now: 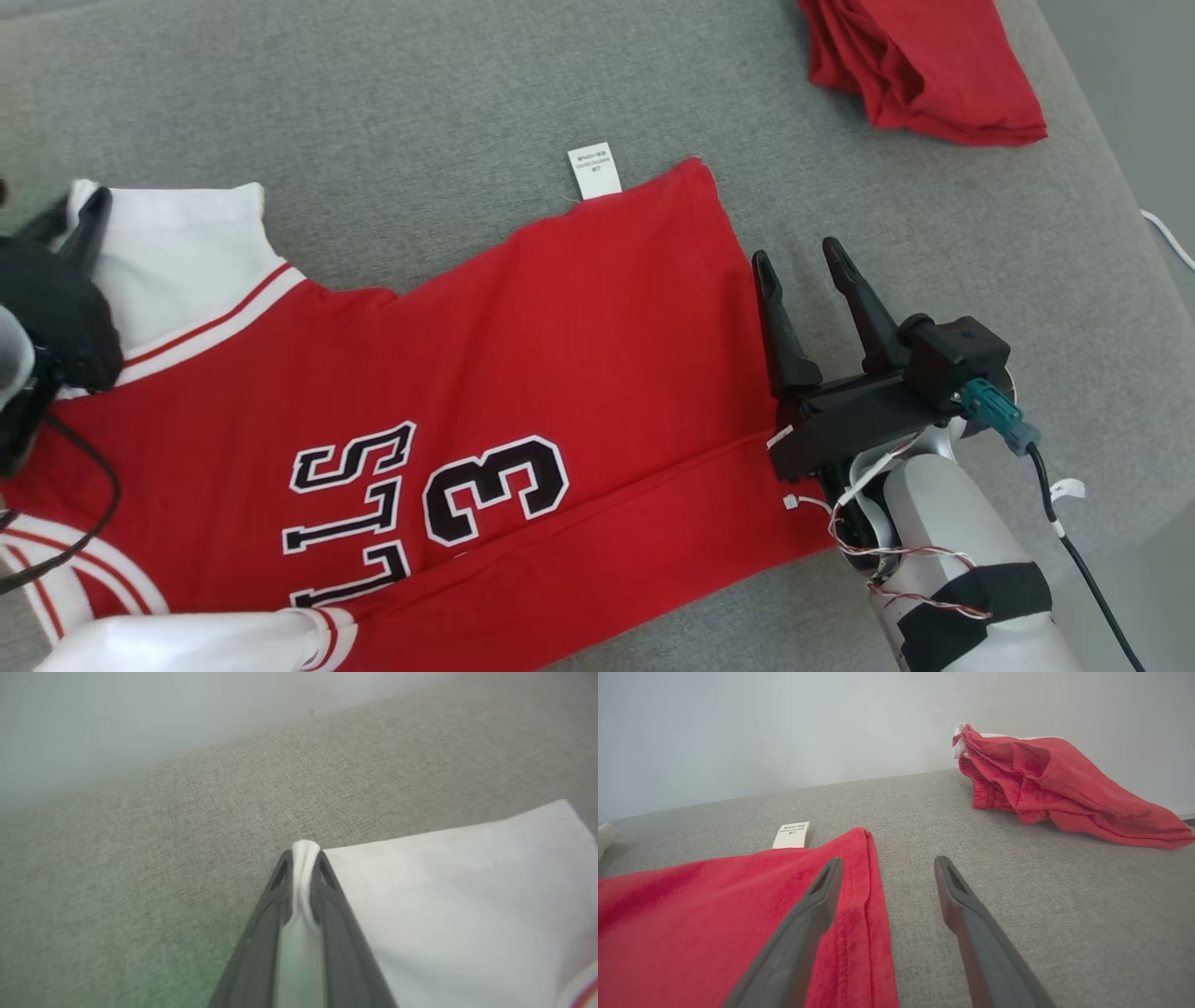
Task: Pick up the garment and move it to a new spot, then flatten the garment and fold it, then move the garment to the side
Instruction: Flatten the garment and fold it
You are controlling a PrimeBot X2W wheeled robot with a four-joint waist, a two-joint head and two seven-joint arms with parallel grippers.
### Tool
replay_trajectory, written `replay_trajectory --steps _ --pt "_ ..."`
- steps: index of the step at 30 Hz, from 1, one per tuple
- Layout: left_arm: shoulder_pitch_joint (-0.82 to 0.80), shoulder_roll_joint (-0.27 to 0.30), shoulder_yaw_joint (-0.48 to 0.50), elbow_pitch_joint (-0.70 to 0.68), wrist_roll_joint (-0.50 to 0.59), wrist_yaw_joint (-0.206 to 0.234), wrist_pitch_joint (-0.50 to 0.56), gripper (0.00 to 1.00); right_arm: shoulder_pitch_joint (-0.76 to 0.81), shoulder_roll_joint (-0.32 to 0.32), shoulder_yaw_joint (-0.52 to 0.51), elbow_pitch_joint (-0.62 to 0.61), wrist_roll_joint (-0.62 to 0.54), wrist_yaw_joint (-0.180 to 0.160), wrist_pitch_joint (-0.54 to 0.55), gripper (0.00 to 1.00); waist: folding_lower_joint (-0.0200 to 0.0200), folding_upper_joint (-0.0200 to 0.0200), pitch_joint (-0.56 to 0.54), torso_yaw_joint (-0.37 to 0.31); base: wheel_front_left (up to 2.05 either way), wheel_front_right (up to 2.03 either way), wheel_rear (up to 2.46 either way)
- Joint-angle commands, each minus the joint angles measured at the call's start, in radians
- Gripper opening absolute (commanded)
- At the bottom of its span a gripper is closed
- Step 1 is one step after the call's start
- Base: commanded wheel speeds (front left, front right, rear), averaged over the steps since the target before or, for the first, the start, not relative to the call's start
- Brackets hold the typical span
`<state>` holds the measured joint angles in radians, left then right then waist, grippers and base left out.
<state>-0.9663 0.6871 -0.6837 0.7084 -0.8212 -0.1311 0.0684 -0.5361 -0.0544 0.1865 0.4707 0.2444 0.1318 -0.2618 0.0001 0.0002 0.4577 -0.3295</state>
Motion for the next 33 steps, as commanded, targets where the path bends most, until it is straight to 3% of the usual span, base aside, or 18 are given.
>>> replay_trajectory --steps 1,6,14,25,27,28,29,31,33 --pt "-0.003 -0.003 -0.007 0.004 -0.011 0.001 -0.005 0.00 -0.010 0.003 0.003 0.005 -0.004 -0.003 -0.004 1.00 -0.0001 -0.0002 -0.007 0.009 0.00 0.00 0.00" --pt "-0.023 -0.009 -0.039 -0.022 -0.040 0.001 -0.066 0.00 -0.059 -0.010 0.047 0.086 0.013 -0.003 -0.004 1.00 -0.0001 -0.0002 -0.030 0.041 0.00 0.00 0.00" --pt "0.001 -0.014 -0.075 -0.086 -0.079 0.001 -0.176 0.00 -0.221 -0.074 0.110 0.266 0.056 -0.003 0.097 1.00 -0.0001 -0.0002 -0.057 0.104 0.00 0.00 0.00" --pt "-0.023 -0.052 -0.132 -0.118 -0.083 0.001 -0.236 0.00 -0.343 -0.121 0.135 0.440 0.114 -0.003 0.172 1.00 -0.0001 -0.0002 -0.055 0.167 0.00 0.00 0.00" --pt "-0.027 -0.054 -0.139 -0.115 -0.085 0.001 -0.238 0.00 -0.358 -0.117 0.142 0.463 0.120 -0.003 0.179 0.91 -0.0001 -0.0002 -0.053 0.169 0.00 0.00 0.00" --pt "-0.030 -0.054 -0.141 -0.114 -0.087 0.001 -0.241 0.00 -0.364 -0.113 0.144 0.474 0.127 -0.003 0.180 0.71 -0.0001 -0.0002 -0.053 0.169 0.00 0.00 0.00" --pt "-0.033 -0.054 -0.143 -0.112 -0.090 0.001 -0.244 0.00 -0.369 -0.110 0.148 0.485 0.129 -0.003 0.187 0.17 -0.0001 -0.0002 -0.053 0.170 0.00 0.00 0.00" --pt "-0.038 -0.053 -0.148 -0.110 -0.094 0.001 -0.246 0.00 -0.386 -0.104 0.149 0.500 0.139 -0.003 0.176 0.00 -0.0001 -0.0002 -0.050 0.170 0.00 0.00 0.00" --pt "-0.041 -0.054 -0.154 -0.105 -0.099 0.001 -0.249 0.00 -0.399 -0.103 0.151 0.519 0.141 -0.003 0.171 0.00 -0.0001 -0.0002 -0.046 0.170 0.00 0.00 0.00"
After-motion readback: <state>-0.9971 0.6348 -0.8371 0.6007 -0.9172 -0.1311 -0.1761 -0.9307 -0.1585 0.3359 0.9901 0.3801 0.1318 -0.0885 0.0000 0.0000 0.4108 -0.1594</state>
